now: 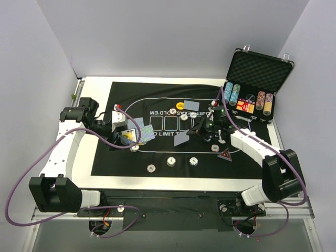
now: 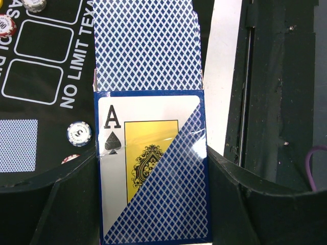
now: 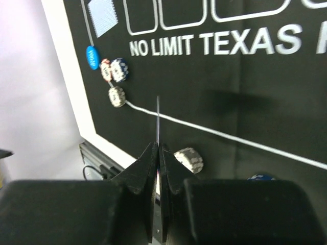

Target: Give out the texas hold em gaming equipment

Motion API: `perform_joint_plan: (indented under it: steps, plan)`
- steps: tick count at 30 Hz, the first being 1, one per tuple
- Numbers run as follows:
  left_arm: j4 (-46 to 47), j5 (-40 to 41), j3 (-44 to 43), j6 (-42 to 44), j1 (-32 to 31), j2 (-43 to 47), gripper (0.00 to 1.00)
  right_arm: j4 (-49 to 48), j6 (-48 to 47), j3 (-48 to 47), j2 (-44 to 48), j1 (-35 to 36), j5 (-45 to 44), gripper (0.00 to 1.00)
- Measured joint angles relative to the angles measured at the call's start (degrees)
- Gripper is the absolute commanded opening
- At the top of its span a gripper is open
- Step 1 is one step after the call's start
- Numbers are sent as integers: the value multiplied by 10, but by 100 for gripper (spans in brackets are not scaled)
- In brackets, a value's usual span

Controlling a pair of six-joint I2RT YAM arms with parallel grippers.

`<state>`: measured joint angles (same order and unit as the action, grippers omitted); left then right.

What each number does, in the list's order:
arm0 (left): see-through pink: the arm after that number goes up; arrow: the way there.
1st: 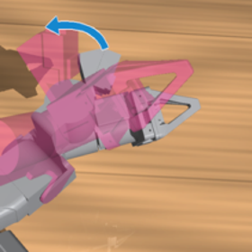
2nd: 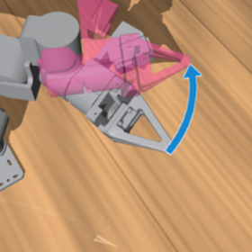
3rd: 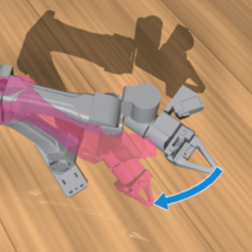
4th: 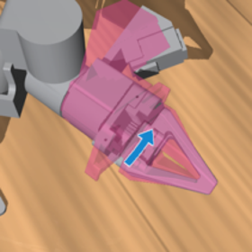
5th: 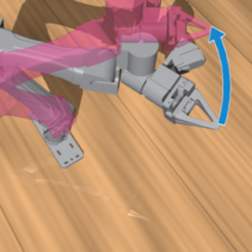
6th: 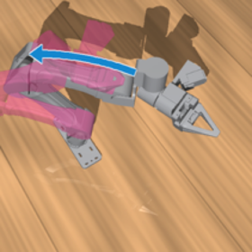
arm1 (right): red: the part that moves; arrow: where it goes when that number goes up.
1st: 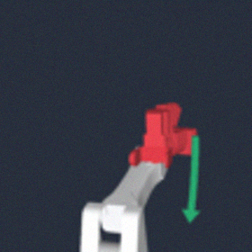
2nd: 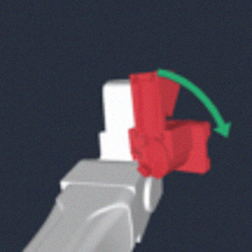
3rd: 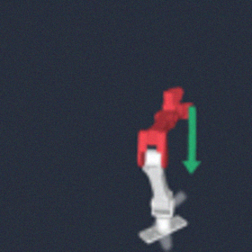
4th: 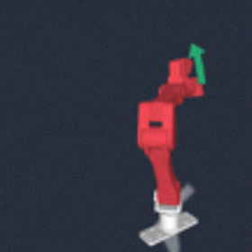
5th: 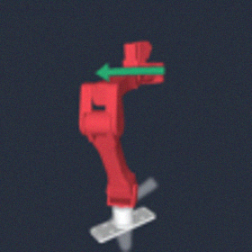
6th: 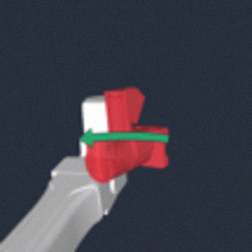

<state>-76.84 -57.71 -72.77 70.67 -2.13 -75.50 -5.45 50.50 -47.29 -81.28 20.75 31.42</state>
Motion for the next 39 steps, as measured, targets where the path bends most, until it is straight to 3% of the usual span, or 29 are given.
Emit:
perform_joint_plan:
  steps: [17,20,23,25,27,34,39]
  plan:
    - [0,0,0,3,0,-1,0,21,-97,0,-75,-9,-126,0]
    - [0,0,0,4,0,-2,0,40,-111,0,-75,-7,-160,10]
    - [0,0,0,5,0,-3,0,67,-124,0,-75,0,-199,29]
    - [0,0,0,5,0,-4,0,81,-131,-1,-75,10,-218,36]
    - [0,0,0,5,0,-4,0,94,-136,-1,-75,20,-235,41]
    - [0,0,0,7,0,-4,0,140,-145,-16,-47,45,-266,45]
    - [0,0,0,11,0,-4,0,160,-136,-75,13,61,-242,63]
